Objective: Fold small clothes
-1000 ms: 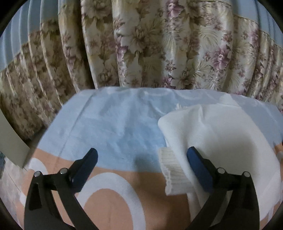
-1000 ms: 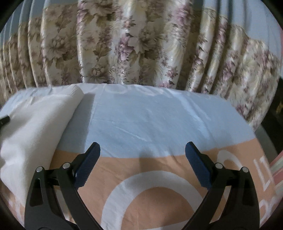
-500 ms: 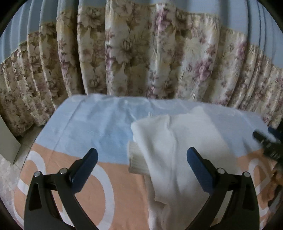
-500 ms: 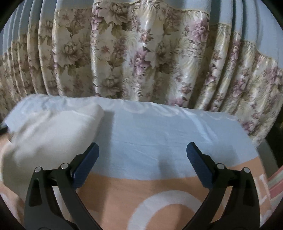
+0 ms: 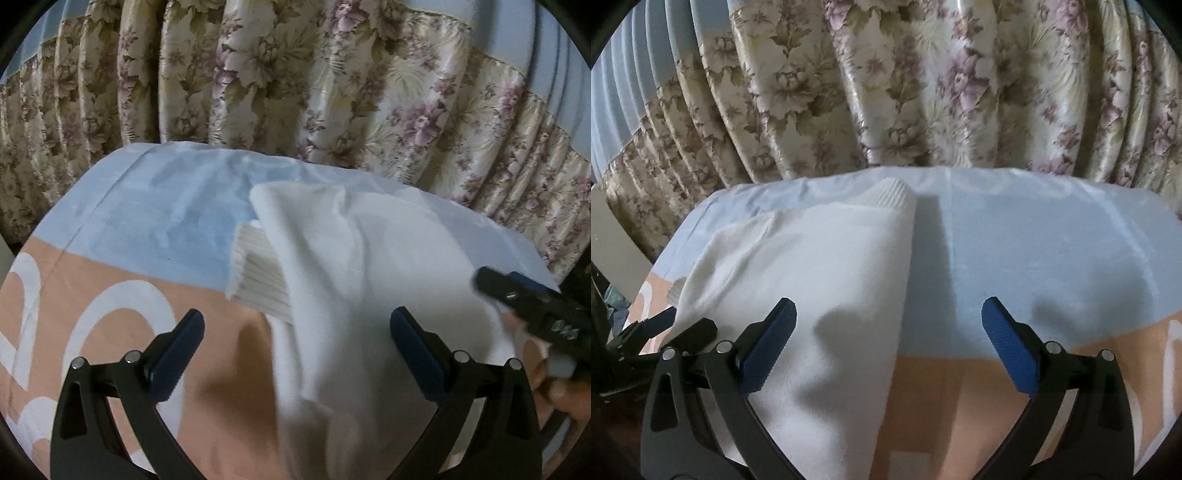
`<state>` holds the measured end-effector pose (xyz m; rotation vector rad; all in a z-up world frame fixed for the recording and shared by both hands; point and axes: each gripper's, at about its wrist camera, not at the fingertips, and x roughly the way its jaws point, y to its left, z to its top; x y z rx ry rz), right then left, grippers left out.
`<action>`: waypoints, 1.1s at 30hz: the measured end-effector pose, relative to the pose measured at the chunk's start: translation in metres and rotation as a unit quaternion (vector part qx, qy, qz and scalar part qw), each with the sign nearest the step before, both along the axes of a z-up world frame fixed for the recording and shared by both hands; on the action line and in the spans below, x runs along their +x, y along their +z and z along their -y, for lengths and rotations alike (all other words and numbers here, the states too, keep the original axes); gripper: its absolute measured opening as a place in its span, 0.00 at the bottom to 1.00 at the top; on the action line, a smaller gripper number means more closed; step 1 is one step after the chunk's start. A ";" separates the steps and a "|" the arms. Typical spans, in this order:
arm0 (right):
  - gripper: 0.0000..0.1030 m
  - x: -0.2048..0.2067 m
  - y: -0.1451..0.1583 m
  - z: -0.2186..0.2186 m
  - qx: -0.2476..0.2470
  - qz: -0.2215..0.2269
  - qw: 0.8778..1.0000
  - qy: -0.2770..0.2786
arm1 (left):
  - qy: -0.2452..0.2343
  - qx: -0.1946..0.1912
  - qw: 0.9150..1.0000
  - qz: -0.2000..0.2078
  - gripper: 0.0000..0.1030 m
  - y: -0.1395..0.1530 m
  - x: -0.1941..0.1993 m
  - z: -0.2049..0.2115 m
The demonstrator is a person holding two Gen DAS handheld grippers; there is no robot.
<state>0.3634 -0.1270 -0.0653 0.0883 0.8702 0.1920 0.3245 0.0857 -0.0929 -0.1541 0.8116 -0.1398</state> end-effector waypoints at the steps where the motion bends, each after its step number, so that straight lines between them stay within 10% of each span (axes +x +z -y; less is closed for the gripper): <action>1: 0.97 0.002 -0.005 -0.001 -0.001 -0.006 1.000 0.003 | -0.006 0.017 1.000 -0.011 0.98 -0.004 0.001 0.005; 19: 0.93 0.009 -0.034 -0.003 0.060 -0.043 0.997 0.031 | -0.002 -0.019 0.999 -0.049 0.99 -0.024 0.007 0.002; 23: 0.68 0.006 -0.031 -0.014 0.059 -0.033 0.996 0.061 | 0.005 -0.019 0.999 -0.044 0.97 -0.024 0.005 0.003; 26: 0.58 0.006 -0.028 -0.019 0.060 -0.035 0.996 0.064 | -0.010 -0.043 0.999 -0.030 0.57 -0.021 0.000 0.008; 33: 0.35 0.004 -0.019 -0.018 0.063 -0.025 0.996 0.062 | -0.003 -0.002 1.000 -0.002 0.35 -0.007 -0.007 0.030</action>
